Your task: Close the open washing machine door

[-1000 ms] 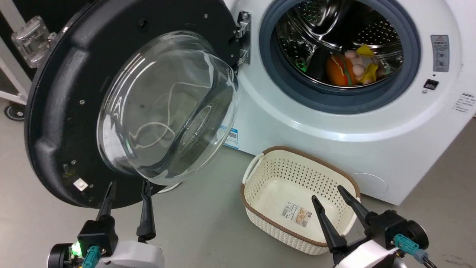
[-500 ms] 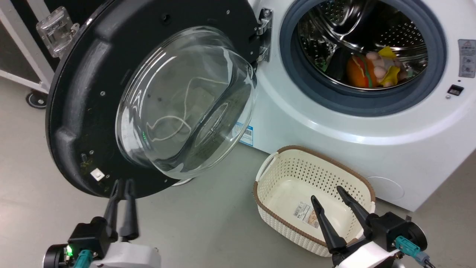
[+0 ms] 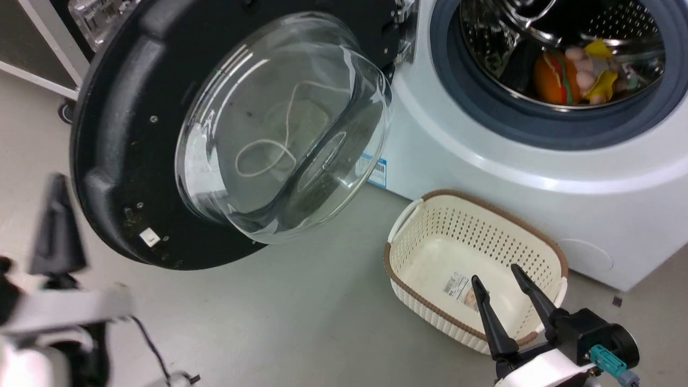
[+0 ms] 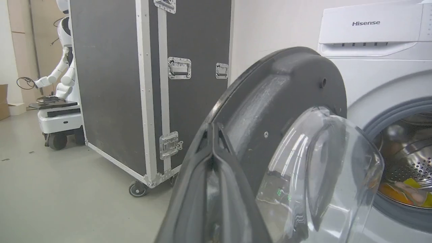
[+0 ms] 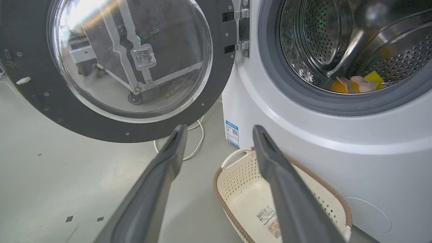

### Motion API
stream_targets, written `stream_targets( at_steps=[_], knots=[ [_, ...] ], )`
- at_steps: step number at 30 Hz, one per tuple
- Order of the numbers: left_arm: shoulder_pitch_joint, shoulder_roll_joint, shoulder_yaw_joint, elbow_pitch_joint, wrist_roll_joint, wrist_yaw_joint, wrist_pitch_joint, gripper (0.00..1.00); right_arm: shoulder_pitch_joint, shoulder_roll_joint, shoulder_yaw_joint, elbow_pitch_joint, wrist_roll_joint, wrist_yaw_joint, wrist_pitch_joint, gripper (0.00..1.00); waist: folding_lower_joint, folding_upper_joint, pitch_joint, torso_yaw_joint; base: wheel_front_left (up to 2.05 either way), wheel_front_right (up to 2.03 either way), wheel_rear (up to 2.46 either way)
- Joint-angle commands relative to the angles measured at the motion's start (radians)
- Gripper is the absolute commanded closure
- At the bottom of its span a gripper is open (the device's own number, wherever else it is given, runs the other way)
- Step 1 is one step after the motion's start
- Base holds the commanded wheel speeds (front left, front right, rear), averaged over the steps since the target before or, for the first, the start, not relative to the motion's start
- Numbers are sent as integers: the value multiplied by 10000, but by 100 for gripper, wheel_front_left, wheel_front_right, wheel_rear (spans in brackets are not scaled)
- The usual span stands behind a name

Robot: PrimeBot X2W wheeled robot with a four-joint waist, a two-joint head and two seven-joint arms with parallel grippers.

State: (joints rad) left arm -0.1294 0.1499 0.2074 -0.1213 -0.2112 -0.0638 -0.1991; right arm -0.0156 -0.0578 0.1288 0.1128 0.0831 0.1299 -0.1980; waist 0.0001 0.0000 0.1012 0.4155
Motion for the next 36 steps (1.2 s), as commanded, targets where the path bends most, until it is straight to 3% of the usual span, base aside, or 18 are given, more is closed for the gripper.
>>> stream_targets(
  at_steps=[1, 6, 12, 20, 28, 36],
  knots=[
    [-343, 206, 237, 113, -357, -102, 19, 100, 13, -56, 16, -42, -26, 6, -130, 0, -1, 0, 168, -55, 0, 0, 0],
    [-1791, 1038, 1499, 1192, -2697, -263, 1342, 100, -169, -109, 39, -73, -38, 7, -235, 0, -1, 0, 521, -189, 0, 0, 0],
    [-3440, 1856, 2707, 3310, -5514, 48, 3760, 100, -336, -158, 19, -32, -57, 7, -360, 0, -1, 0, 856, -293, 0, 0, 0],
    [-4986, 1740, 3767, 5300, -9563, 773, 7707, 100, -459, -147, 62, 111, 3, 8, -527, 0, -1, 0, 1108, -205, 0, 0, 0],
    [-4598, 1641, 3692, 5069, -11032, 320, 9955, 100, -531, -104, -193, 265, -65, 8, -638, 0, -1, 0, 1028, -171, 0, 0, 0],
    [-3639, 1143, 3271, 4292, -11501, 375, 11263, 100, -439, 18, -685, 366, -55, 8, -638, 0, -1, 0, 614, -309, 0, 0, 0]
  ],
)
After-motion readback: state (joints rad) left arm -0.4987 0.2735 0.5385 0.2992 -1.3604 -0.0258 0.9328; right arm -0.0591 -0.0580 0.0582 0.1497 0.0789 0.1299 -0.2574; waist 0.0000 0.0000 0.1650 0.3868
